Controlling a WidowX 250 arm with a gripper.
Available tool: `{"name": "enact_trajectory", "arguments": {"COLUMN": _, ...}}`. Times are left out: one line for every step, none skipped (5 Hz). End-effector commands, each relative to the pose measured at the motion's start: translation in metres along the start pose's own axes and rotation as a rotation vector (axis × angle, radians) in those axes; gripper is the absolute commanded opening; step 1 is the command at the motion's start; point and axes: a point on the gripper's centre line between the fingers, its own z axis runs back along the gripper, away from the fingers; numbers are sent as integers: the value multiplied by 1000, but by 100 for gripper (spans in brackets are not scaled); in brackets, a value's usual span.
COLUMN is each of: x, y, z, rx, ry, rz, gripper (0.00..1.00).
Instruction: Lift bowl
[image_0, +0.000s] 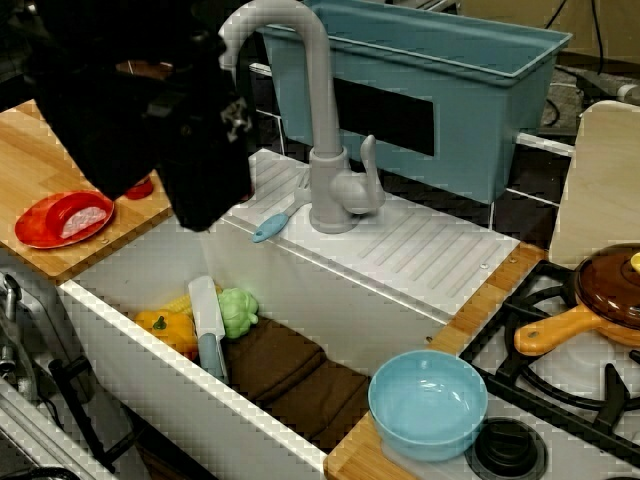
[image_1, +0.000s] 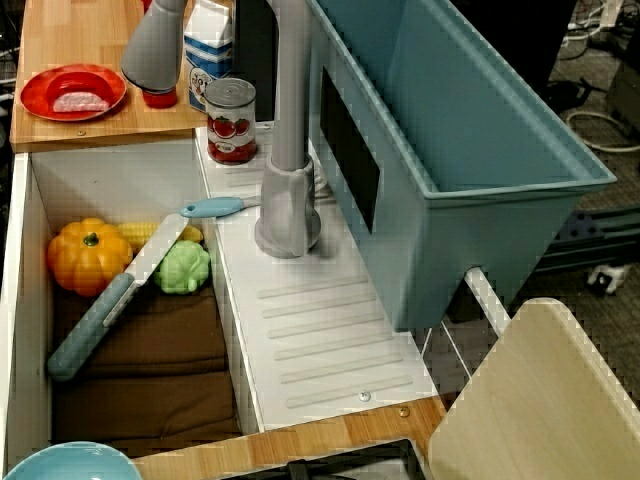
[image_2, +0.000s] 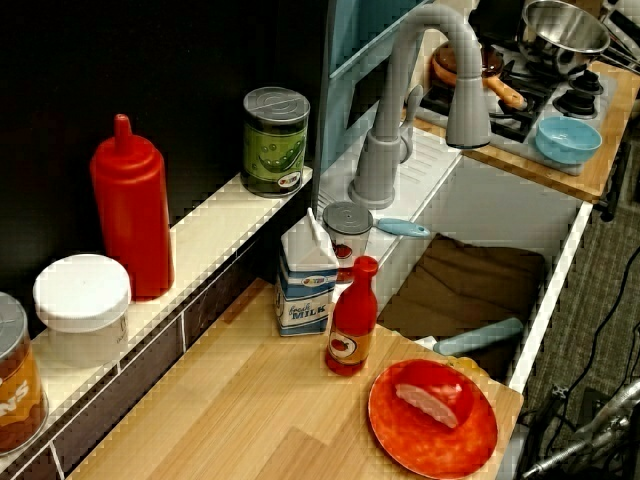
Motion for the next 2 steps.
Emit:
{"name": "enact_trajectory", "arguments": {"x": 0, "y": 0, "z": 0, "rx": 0, "ry": 0, "rz": 0, "gripper": 100}}
{"name": "enact_trajectory", "arguments": {"x": 21, "y": -20, "z": -29, "rx": 54, "ry": 57, "rz": -38, "gripper": 100}}
